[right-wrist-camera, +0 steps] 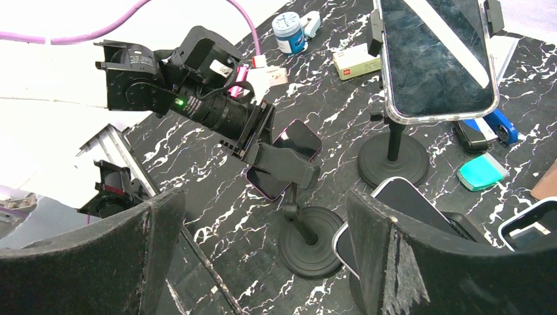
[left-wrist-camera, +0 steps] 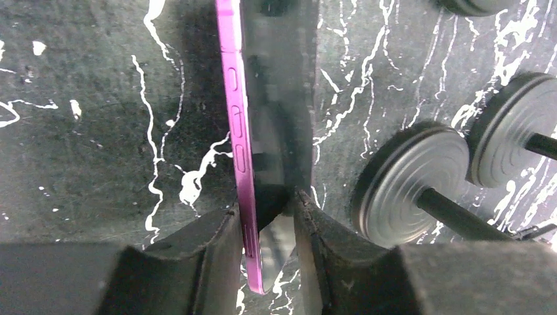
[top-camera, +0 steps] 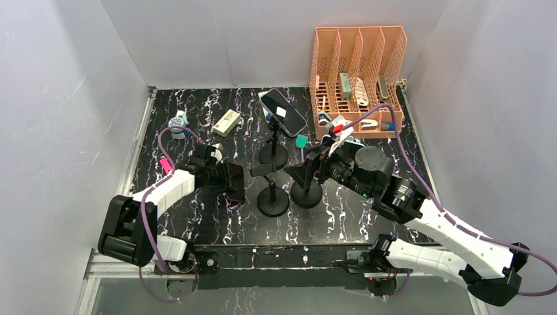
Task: Remove the phone from the phone stand
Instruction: Place the phone at the center of the board, then pick up the phone stand at the center of the board.
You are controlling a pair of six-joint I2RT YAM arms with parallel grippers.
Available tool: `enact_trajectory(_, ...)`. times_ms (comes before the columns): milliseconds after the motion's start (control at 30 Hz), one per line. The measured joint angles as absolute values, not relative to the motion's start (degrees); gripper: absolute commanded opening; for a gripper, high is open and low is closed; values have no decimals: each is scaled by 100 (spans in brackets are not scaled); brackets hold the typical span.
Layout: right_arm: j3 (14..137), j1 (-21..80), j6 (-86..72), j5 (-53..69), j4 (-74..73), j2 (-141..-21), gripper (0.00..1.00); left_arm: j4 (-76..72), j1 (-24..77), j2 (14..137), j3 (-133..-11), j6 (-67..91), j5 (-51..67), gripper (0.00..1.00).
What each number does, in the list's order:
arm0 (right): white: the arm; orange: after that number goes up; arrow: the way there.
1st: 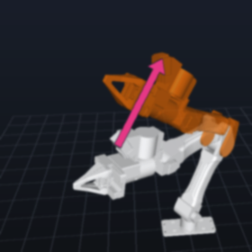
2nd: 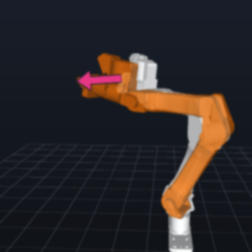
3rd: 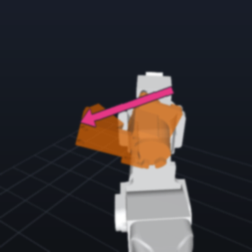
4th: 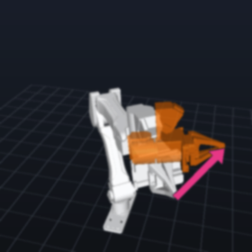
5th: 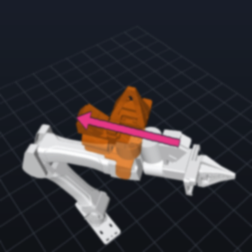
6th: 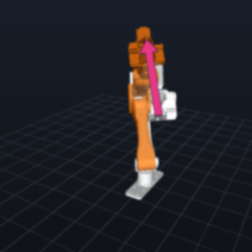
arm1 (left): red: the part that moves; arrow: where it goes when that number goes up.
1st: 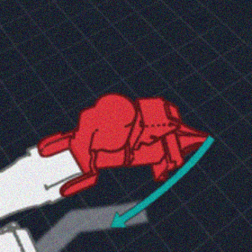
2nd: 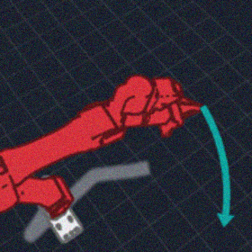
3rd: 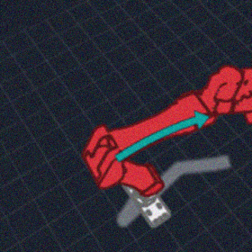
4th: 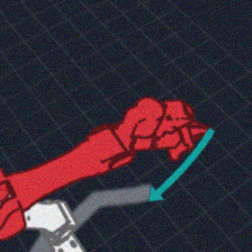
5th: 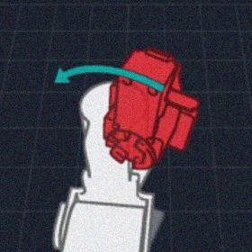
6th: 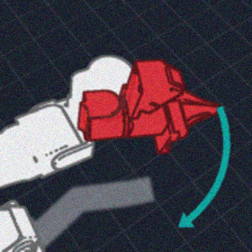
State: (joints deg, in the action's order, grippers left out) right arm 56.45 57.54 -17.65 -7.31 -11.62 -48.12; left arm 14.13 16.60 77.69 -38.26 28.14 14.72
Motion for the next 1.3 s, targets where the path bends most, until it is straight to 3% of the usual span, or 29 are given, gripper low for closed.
enact_trajectory(500, 5645, 5754, -1767, -812, -1271, -4790, 99, 1712, 1660, 7561, -3833, 2707, 928, 51)
enact_trajectory(733, 5634, 5754, -1667, -1033, -1470, -4571, 99, 1992, 1660, 6724, -3999, 2703, 711, 56)
enact_trajectory(767, 5616, 5754, -1653, -1057, -1503, -4534, 99, 1988, 1660, 6495, -4045, 2696, 698, 60)
enact_trajectory(833, 5540, 5754, -1638, -1085, -1522, -4471, 99, 1929, 1660, 6055, -4121, 2670, 687, 78)
enact_trajectory(1067, 5417, 5752, -1612, -1087, -1662, -4550, 99, 1059, 1662, 4346, -3802, 2821, 816, 80)
enact_trajectory(1300, 5417, 5752, -1507, -1002, -1664, -4705, 99, 80, 1968, 4633, -3527, 2915, 1712, 79)
